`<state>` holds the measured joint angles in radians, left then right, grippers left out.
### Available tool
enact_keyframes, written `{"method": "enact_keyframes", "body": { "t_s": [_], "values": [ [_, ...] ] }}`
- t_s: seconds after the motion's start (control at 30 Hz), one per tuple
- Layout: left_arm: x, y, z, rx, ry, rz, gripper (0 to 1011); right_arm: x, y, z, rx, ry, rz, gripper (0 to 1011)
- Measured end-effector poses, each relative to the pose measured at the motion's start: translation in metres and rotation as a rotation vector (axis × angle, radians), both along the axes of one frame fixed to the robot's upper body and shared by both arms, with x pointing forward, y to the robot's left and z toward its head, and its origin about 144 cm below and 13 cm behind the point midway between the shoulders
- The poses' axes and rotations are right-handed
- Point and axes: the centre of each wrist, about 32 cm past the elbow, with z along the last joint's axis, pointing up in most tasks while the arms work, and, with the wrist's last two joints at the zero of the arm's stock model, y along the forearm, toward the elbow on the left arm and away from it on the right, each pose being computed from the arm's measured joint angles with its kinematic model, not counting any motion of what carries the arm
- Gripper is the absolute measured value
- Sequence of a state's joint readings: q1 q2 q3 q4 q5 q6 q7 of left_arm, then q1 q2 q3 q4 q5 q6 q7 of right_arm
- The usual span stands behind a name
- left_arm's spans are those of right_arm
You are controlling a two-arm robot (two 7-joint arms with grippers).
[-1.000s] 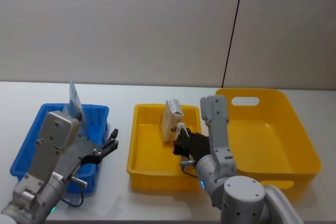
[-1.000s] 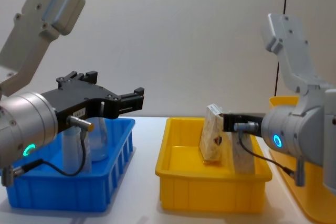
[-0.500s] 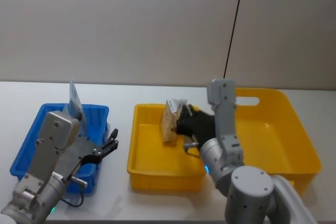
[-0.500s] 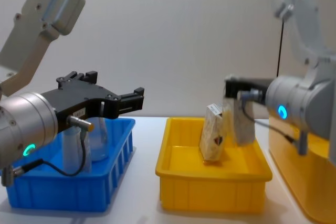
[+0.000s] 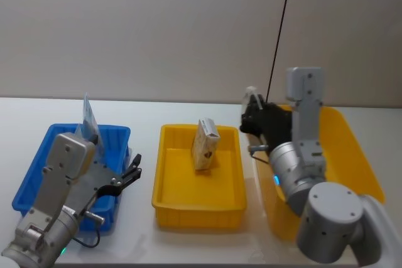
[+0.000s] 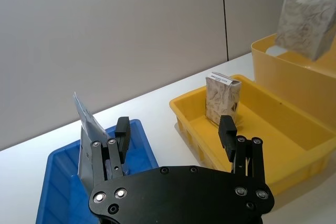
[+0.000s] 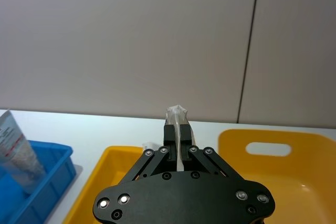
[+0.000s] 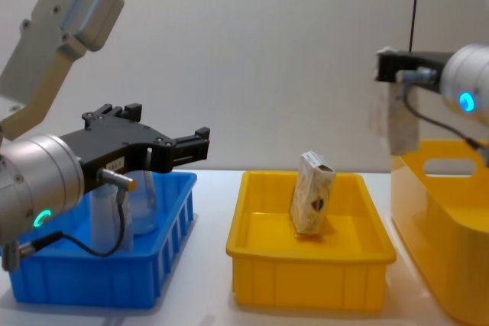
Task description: Bimanual collaborative sorting of washing and personal care products
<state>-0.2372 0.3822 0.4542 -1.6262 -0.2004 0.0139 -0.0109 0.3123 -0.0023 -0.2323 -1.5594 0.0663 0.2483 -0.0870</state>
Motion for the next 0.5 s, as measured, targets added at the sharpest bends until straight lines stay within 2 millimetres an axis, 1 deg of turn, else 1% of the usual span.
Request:
{"method": "enact_keyframes", "body": {
  "t_s": [0.3, 0.5],
  "values": [
    [0.000, 0.000, 0.000, 0.000, 0.000, 0.000, 1001, -0.008, -0.021, 0.016, -0.017, 0.015, -0.085, 39],
    [0.000, 0.000, 0.000, 0.000, 0.000, 0.000, 1001, -0.012, -0.032, 0.018, -0.023, 0.046, -0.121, 39]
  ]
}}
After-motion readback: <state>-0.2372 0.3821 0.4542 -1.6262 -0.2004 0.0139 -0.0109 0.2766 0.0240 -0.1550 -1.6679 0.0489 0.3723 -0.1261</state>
